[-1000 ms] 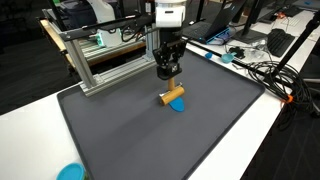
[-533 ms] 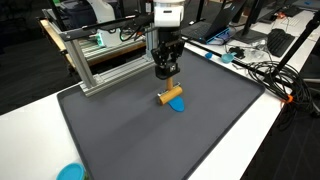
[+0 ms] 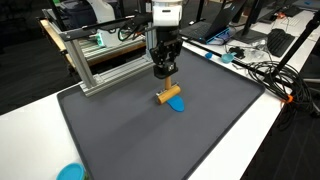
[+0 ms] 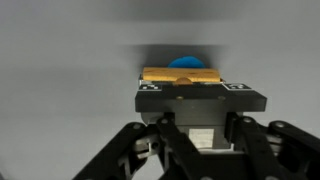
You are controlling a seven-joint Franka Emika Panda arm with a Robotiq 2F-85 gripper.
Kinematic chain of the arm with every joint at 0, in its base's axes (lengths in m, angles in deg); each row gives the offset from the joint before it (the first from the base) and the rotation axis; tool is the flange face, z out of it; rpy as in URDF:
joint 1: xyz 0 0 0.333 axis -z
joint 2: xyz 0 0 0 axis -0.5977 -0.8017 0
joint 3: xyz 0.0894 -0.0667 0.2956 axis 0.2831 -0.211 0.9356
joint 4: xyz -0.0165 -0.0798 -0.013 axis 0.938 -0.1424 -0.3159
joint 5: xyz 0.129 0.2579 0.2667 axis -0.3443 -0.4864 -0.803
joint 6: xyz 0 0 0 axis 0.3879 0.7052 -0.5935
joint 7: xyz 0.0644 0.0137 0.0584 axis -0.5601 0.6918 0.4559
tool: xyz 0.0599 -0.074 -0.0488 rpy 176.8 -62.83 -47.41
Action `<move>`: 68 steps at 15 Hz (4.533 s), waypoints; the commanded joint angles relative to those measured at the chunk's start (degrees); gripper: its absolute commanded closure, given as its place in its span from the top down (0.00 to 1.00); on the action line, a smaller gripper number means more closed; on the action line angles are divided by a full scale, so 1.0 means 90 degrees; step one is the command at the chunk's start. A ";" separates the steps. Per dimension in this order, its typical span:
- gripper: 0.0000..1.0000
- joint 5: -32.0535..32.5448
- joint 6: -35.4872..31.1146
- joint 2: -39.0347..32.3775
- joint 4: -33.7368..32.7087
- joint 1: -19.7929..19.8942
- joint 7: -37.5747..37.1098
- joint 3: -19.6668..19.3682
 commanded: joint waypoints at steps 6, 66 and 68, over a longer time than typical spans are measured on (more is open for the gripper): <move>0.22 0.0575 0.1000 0.0305 0.0451 0.0052 0.0114 -0.0167; 0.22 -0.0464 0.1455 -0.0035 -0.0998 0.0533 1.0399 0.0356; 0.22 -0.0394 0.1262 -0.0129 -0.1022 0.0523 1.0361 0.0359</move>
